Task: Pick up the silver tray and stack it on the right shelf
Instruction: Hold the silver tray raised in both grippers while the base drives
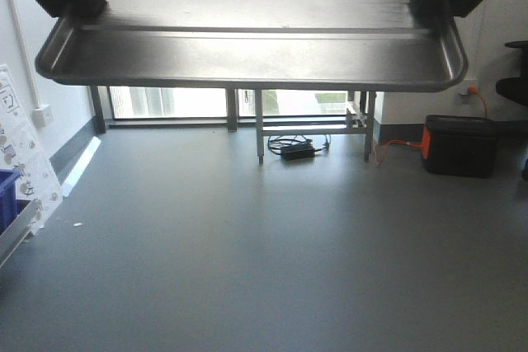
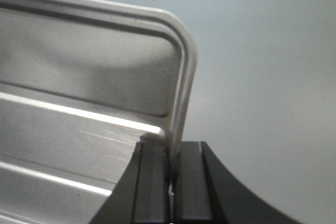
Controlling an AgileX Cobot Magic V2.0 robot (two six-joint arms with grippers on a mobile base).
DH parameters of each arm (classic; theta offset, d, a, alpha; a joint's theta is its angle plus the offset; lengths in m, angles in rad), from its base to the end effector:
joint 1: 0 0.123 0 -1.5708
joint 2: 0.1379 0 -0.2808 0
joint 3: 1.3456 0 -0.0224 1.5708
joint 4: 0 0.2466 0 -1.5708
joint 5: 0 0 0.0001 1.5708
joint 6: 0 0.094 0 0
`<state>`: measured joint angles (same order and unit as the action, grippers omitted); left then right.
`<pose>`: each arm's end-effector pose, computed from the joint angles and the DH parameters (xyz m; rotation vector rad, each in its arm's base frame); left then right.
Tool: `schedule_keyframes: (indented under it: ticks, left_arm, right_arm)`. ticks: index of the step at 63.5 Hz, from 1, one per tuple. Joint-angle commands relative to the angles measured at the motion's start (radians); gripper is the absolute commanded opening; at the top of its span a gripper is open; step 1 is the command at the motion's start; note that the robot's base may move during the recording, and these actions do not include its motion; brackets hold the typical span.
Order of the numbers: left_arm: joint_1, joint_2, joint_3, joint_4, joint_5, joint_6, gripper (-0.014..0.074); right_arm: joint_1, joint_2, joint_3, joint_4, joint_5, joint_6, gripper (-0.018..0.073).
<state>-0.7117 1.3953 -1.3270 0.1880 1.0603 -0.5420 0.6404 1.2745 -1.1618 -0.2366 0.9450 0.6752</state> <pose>0.2243 -0.1732 0.3509 0.2816 2.5824 -0.2137 0.2159 0.1386 0.3409 -0.0564 2.5185 0.2416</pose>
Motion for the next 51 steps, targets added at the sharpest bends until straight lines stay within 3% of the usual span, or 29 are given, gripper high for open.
schedule_keyframes:
  ticks: [1,51]
  left_arm:
    - [-0.004,-0.034,-0.031,0.023,-0.023,0.013,-0.0093]
    - [-0.004,-0.034,-0.031,0.024,-0.023,0.013,-0.0093]
  right_arm:
    - [0.000,-0.029,-0.038,-0.040,-0.052,-0.026,0.0057]
    - [-0.002,-0.029,-0.038,-0.041,-0.052,-0.026,0.0057]
